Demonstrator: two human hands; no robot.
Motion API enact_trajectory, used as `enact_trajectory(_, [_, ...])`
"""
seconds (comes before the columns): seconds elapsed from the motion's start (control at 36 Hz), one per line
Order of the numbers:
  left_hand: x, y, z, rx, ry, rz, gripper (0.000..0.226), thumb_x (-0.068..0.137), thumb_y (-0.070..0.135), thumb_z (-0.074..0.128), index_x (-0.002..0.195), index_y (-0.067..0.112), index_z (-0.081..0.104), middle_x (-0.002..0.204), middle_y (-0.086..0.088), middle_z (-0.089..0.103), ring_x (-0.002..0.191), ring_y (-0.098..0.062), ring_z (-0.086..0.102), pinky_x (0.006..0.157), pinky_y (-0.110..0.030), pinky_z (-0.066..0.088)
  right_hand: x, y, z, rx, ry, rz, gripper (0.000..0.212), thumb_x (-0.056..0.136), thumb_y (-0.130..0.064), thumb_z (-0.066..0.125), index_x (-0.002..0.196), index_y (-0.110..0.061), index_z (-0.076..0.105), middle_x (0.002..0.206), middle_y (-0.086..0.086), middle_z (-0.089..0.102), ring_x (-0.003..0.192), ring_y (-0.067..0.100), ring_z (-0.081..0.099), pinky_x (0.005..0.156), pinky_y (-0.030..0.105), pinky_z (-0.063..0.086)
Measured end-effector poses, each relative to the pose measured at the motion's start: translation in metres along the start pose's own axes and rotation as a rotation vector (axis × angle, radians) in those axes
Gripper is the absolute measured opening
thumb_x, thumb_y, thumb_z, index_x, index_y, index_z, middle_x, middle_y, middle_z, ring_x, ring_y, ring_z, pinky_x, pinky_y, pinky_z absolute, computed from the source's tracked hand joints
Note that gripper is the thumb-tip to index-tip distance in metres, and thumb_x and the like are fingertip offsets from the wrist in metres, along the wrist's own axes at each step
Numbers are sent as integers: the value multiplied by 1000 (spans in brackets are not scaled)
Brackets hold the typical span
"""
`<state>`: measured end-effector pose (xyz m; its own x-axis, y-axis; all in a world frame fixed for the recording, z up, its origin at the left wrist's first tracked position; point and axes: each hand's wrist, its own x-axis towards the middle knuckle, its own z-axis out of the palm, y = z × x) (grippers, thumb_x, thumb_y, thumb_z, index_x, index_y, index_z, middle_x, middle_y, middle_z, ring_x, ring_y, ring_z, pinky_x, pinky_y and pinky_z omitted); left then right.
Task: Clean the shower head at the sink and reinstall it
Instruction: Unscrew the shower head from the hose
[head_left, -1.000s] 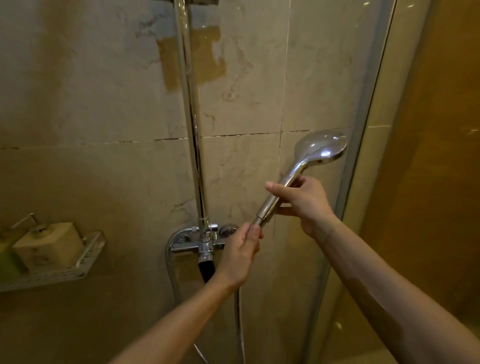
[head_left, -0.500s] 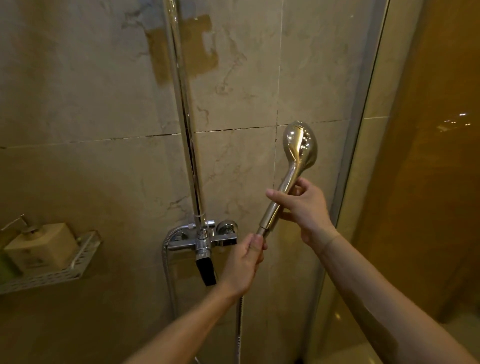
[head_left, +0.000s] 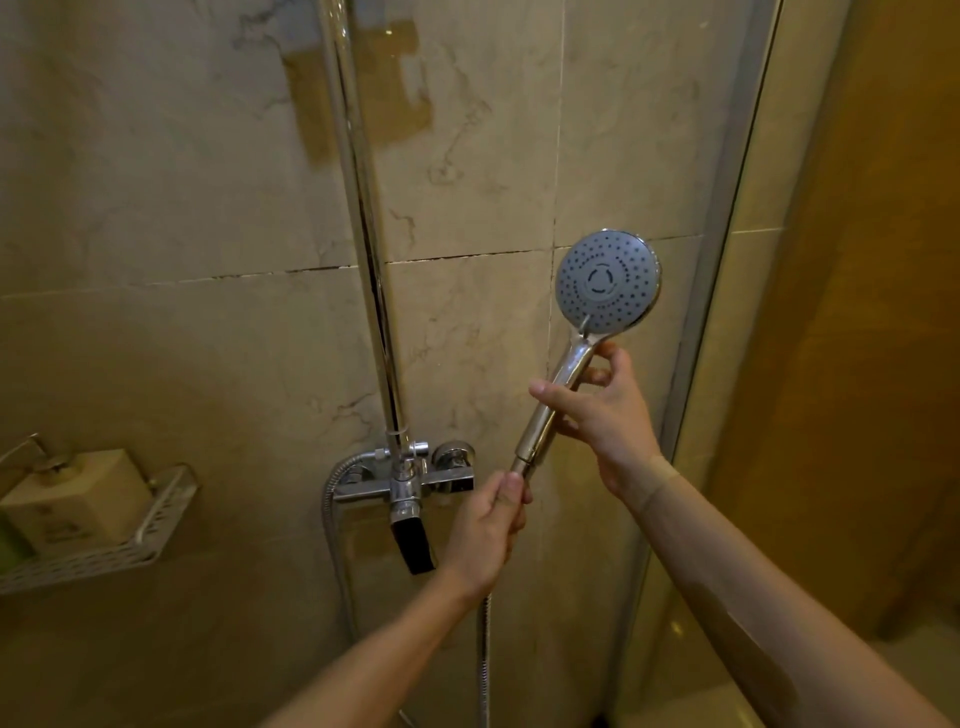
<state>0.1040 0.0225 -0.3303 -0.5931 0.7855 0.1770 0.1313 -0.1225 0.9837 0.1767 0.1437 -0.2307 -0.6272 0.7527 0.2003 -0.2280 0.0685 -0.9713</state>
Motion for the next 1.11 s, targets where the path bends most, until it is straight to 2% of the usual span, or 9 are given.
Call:
enact_trajectory(0.14, [-2,-6,1,-3,12,-8,38,93,53,38,83,18,51,52,11,35,41,-1,26,37,-16,20,3,3,-2,69,-25,26,80,72,1,82,139,-20,43,75,-6,66,79,18,70,73,42,61])
enact_trajectory(0.33, [2,-3,-1,-22,32,-3,36,89,50,39,83,16,50,52,11,34,40,-3,25,36,-16,20,2,6,-2,299,-60,99,67,85,11,63,143,-13,38,108,14,72,106,33,68,90,44,57])
enact_trajectory(0.42, [1,-2,1,9,8,20,36,92,49,39,82,16,50,52,11,34,41,-2,26,38,-15,21,0,4,3,210,-25,87,63,81,0,74,132,-16,40,114,12,72,105,28,68,90,44,54])
enact_trajectory(0.5, [-3,-4,3,44,-14,30,36,94,48,37,82,17,50,53,11,35,42,0,28,39,-13,23,1,4,3,124,38,59,54,76,-3,80,118,-15,48,108,9,71,96,23,69,84,43,57])
enact_trajectory(0.64, [-5,-6,4,12,-6,-2,35,90,50,38,83,17,50,54,11,33,42,-1,26,39,-15,21,4,0,-3,115,-34,75,40,74,1,80,108,-9,63,71,-9,71,76,14,70,80,44,58])
enact_trajectory(0.81, [-3,-3,1,18,4,5,35,89,50,39,82,19,51,54,11,34,43,-3,27,39,-17,20,4,2,-9,354,-45,143,64,83,8,67,139,-13,43,111,17,73,101,31,71,82,40,59])
enact_trajectory(0.89, [-4,-2,1,39,15,32,35,88,50,39,81,18,51,53,11,34,43,-2,27,39,-16,21,1,4,-4,284,-55,88,60,88,0,66,134,-25,37,114,15,71,105,32,69,90,46,56])
enact_trajectory(0.97, [-5,-5,1,103,25,77,35,90,49,38,80,19,52,52,11,36,45,-1,29,42,-14,24,-1,3,2,95,5,24,66,80,-12,79,128,-28,37,104,9,72,98,27,71,86,43,58])
enact_trajectory(1.11, [-7,-5,-2,145,38,95,37,90,53,39,82,19,53,55,11,38,48,-2,32,45,-15,26,1,1,3,127,27,28,48,79,-9,79,117,-24,53,107,7,71,94,23,68,76,40,58])
